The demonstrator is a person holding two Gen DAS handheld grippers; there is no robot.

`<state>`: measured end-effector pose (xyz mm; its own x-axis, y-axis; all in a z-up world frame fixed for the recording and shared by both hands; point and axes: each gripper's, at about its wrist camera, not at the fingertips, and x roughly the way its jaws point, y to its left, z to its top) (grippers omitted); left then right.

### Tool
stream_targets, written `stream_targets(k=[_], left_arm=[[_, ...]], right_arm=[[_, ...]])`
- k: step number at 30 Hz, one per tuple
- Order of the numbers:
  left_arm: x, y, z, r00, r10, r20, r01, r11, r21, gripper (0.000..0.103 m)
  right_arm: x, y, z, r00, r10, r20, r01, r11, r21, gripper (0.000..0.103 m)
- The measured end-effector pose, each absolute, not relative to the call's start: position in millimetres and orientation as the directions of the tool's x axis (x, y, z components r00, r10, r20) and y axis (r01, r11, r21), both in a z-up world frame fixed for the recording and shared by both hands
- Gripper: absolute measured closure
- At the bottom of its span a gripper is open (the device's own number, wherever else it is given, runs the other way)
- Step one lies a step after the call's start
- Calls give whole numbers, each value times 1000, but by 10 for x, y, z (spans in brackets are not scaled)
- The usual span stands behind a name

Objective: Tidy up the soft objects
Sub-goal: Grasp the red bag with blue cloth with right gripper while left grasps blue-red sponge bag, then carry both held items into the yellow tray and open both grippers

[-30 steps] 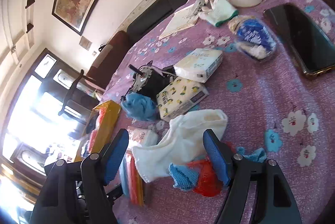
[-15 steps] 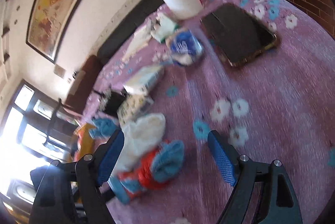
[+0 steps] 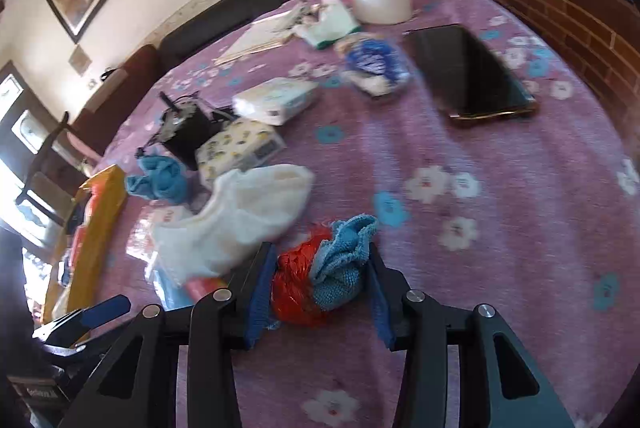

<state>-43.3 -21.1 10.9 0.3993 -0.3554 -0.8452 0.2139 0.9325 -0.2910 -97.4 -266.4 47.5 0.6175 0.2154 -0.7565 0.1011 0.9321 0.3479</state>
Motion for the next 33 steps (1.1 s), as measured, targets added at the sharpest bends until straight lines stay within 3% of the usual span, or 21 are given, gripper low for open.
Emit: stream_targets(k=[5,10,13,16,19,23,33], left_arm=[[-307,-598,53,404,-291,-867,234,949,-209,0],[-190,-987,-58,451,-139,-882,277,961,-10,0],[-262,-1018,-66,471,-161,-867,328,945,3,3],[-340,-889,37,479,-218,-851,353,935,-41,48],[-409,-635,125,452,-323,-832,364,918,-158,66],[-556,-263,281,468,-392,-792,364,902,-232,79],[-771,971,773,574,-460,-677,269,887,-374,92]], right_arm=[[-1097,-2827,478,619,189,-763,128,934,335,56],[-1143,-2881,465,618,200,-760,126,929,347,56],[-1153,-2853,475,617,190,-763,123,935,332,56],[-1190,-2807,496,617,193,-763,106,940,324,57],[-1268,-2724,557,629,208,-749,77,942,326,58],[-1380,-2568,708,651,227,-724,30,946,324,59],[-1393,-1846,1070,665,286,-689,-98,949,300,59]])
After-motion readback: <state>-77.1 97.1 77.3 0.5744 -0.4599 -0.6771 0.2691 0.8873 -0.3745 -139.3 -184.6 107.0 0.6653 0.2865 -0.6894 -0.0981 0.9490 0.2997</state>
